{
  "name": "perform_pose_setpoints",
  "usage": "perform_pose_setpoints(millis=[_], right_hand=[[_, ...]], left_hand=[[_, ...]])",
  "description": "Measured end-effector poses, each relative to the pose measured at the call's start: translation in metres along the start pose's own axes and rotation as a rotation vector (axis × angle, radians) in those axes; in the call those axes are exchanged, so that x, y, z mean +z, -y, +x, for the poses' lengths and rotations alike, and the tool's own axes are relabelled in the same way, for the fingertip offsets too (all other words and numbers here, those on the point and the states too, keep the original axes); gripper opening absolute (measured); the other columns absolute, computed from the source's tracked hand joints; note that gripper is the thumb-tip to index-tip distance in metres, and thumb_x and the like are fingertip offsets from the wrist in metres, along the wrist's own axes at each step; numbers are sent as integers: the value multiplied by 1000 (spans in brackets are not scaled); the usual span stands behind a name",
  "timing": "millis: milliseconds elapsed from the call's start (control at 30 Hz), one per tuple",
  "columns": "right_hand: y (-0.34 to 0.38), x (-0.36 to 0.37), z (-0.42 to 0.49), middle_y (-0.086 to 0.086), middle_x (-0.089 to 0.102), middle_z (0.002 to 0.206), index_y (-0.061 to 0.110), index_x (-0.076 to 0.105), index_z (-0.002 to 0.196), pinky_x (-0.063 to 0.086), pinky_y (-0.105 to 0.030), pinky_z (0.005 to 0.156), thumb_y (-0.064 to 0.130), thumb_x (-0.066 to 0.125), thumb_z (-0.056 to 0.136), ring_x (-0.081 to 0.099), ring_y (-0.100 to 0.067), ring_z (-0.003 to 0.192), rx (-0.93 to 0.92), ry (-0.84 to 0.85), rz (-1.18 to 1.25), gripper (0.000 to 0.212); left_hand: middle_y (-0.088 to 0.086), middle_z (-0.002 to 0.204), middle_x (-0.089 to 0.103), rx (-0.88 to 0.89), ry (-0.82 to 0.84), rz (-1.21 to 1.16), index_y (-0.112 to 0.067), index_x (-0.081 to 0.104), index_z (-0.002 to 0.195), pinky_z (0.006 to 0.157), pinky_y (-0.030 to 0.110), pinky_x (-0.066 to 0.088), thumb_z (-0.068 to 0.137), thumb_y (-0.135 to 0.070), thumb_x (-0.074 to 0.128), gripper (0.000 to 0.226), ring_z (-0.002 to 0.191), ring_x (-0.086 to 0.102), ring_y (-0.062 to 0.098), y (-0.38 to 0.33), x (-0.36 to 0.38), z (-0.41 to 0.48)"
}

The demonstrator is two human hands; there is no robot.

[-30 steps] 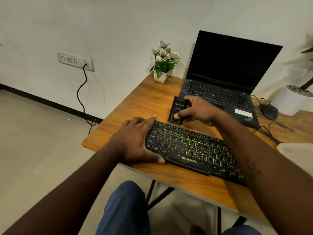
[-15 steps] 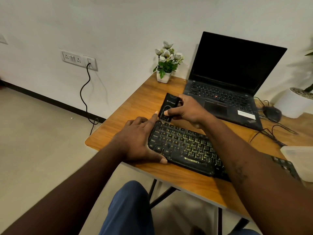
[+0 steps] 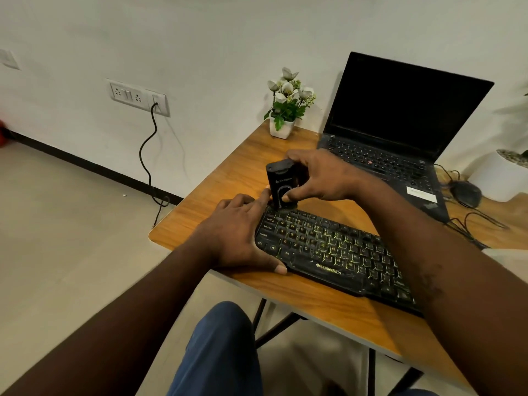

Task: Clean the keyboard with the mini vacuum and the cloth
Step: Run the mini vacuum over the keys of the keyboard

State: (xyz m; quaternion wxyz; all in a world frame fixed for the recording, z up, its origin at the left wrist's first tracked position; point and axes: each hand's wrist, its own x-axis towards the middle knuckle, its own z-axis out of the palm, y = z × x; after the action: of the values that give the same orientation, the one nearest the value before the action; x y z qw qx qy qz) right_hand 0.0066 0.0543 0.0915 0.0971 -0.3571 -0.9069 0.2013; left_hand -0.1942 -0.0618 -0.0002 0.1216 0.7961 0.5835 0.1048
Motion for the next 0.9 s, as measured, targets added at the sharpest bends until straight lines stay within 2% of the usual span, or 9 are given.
perform_pose_setpoints(millis=[133,233,333,467,667,733,800,833,900], right_hand=[[6,2,3,2,67,96,19,59,107,56,-36,71,24,88,77,65,-13,85,-18,-37,-26,42],[9,3,1,8,63,92,21,56,102,49,-26,64,24,89,77,60,-5,81,-30,-54,-56,41],[8,3,-2,6,65,92,21,56,101,50,-23,62,26,89,76,63,-10,82,-22,-3,-43,42],[2,3,-6,11,61,94,21,55,107,43,-17,62,25,89,77,64,-13,88,26,-129,-93,45],[20,9,-19,-4,67,95,15,57,100,52,-26,63,18,91,76,65,-14,81,-56,66,105,41],[19,8,-20,-4,68,95,15,57,101,55,-33,67,19,90,76,66,-17,82,-54,33,96,41],[15,10,-21,1,68,94,15,57,103,58,-42,72,21,88,78,66,-17,83,-35,-79,26,40],[14,11,-22,3,68,94,16,57,104,57,-43,73,22,88,78,66,-15,83,-24,-115,11,40],[15,12,-25,1,68,95,16,57,103,59,-39,72,21,89,77,67,-15,83,-25,-80,62,41]], left_hand=[[-1,165,30,-16,-2,-9,-28,-17,161,124,42,16,51,-105,54,152,149,18,17,0,0,0],[-1,164,32,-15,-2,-11,-29,-14,160,124,42,16,50,-105,55,150,149,19,17,0,0,0],[-3,163,34,1,-9,-13,-31,-10,161,123,42,16,52,-102,57,146,147,20,15,0,-1,1],[-2,166,29,-5,14,4,-28,-20,160,123,42,14,52,-105,53,151,149,17,17,0,1,1],[-6,154,42,10,-20,36,-31,22,152,121,43,21,54,-103,56,126,143,26,15,-1,-1,0],[-5,155,43,8,-22,27,-32,17,154,121,44,22,52,-105,54,131,144,26,16,0,0,1],[-2,157,41,-5,-23,3,-31,2,159,122,47,23,47,-108,51,145,146,26,19,2,3,2],[-1,158,40,-9,-23,-4,-32,-4,160,122,48,23,45,-109,49,149,147,25,20,2,3,2],[-2,159,40,-8,-20,6,-31,-2,160,122,46,22,47,-108,50,147,147,25,19,1,2,2]])
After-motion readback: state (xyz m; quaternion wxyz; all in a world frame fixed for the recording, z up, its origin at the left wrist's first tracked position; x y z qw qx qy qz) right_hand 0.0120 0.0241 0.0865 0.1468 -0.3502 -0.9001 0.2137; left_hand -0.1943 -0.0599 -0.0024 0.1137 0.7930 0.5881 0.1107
